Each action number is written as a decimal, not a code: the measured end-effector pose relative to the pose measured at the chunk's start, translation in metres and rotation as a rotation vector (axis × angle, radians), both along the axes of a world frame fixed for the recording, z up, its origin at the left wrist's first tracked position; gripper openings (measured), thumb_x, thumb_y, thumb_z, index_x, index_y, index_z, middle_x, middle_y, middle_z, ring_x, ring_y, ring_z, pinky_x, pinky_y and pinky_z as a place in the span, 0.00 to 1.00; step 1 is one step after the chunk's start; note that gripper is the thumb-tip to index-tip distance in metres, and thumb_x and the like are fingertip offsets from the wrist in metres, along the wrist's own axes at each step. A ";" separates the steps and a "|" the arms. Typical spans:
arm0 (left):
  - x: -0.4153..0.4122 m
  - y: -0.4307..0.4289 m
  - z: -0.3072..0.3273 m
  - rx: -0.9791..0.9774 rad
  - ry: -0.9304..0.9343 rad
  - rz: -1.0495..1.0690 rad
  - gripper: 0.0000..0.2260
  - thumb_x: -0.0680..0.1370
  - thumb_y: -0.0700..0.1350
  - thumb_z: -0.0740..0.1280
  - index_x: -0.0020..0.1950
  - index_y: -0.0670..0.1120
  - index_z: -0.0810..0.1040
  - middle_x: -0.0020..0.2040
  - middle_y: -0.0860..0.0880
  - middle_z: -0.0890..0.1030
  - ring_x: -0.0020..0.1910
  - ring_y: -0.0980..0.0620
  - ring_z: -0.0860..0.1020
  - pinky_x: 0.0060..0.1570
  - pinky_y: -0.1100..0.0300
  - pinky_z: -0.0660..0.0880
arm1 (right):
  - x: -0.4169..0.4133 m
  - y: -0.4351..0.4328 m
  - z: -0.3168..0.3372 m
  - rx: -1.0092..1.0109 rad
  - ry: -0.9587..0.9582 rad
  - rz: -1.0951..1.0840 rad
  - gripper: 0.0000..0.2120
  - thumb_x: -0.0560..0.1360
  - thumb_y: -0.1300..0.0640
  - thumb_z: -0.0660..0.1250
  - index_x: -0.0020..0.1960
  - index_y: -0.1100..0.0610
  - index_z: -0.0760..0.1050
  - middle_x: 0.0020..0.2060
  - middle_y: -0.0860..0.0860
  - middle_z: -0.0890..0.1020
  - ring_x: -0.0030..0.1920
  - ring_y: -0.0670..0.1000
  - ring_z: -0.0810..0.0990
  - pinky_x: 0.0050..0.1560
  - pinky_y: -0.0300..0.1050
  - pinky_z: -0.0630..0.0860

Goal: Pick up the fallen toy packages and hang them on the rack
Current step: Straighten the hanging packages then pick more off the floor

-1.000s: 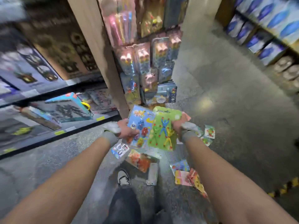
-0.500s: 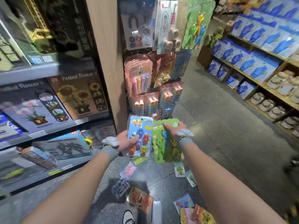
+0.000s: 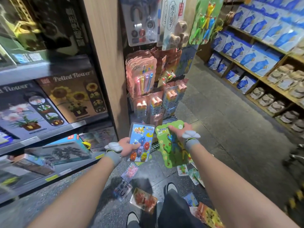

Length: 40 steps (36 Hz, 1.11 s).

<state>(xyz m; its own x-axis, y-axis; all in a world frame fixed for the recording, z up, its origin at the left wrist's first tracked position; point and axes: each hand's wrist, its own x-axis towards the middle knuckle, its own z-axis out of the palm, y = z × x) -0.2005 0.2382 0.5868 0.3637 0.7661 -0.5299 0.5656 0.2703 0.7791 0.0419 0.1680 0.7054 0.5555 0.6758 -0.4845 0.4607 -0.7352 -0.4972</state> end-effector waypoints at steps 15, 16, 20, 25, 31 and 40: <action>0.017 0.061 -0.081 -0.093 0.215 0.118 0.28 0.58 0.66 0.76 0.48 0.48 0.81 0.45 0.49 0.85 0.45 0.46 0.84 0.50 0.45 0.81 | 0.039 0.081 -0.041 -0.084 0.066 0.105 0.40 0.69 0.32 0.69 0.72 0.56 0.68 0.68 0.55 0.74 0.65 0.60 0.74 0.63 0.51 0.71; 0.018 0.061 -0.079 -0.094 0.208 0.120 0.24 0.61 0.63 0.77 0.47 0.48 0.81 0.44 0.49 0.85 0.46 0.45 0.84 0.50 0.45 0.81 | 0.039 0.082 -0.041 -0.076 0.068 0.108 0.39 0.69 0.33 0.69 0.72 0.56 0.68 0.67 0.54 0.74 0.65 0.60 0.74 0.62 0.50 0.71; 0.039 0.073 -0.081 -0.128 0.243 0.176 0.19 0.64 0.59 0.78 0.46 0.48 0.81 0.43 0.50 0.86 0.45 0.46 0.84 0.50 0.47 0.81 | 0.056 0.115 -0.055 -0.118 0.088 0.137 0.45 0.67 0.30 0.69 0.75 0.53 0.64 0.71 0.55 0.71 0.68 0.60 0.72 0.64 0.52 0.70; 0.055 0.084 -0.119 -0.126 0.291 0.210 0.15 0.66 0.57 0.78 0.35 0.48 0.79 0.35 0.51 0.82 0.38 0.48 0.80 0.40 0.56 0.77 | 0.068 0.139 -0.070 -0.191 0.084 0.183 0.43 0.68 0.30 0.68 0.74 0.53 0.65 0.70 0.54 0.72 0.67 0.60 0.73 0.62 0.50 0.71; 0.070 0.103 -0.128 -0.177 0.407 0.153 0.24 0.67 0.63 0.74 0.50 0.44 0.80 0.48 0.46 0.84 0.46 0.46 0.82 0.47 0.51 0.80 | 0.073 0.158 -0.089 -0.212 0.085 0.260 0.39 0.67 0.29 0.67 0.69 0.53 0.71 0.66 0.54 0.76 0.62 0.60 0.76 0.60 0.49 0.73; 0.081 0.116 -0.125 -0.194 0.588 0.003 0.31 0.71 0.69 0.65 0.64 0.48 0.78 0.63 0.46 0.79 0.58 0.42 0.78 0.61 0.51 0.72 | 0.072 0.165 -0.103 -0.233 0.100 0.345 0.34 0.73 0.33 0.65 0.68 0.56 0.72 0.67 0.56 0.75 0.62 0.60 0.76 0.61 0.51 0.73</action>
<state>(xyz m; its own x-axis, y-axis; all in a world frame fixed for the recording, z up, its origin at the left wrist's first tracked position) -0.1199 0.3546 0.4616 -0.0331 0.6366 -0.7705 0.8845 0.3776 0.2740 0.1141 0.3325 0.6022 0.2583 0.6803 -0.6859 0.6575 -0.6440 -0.3911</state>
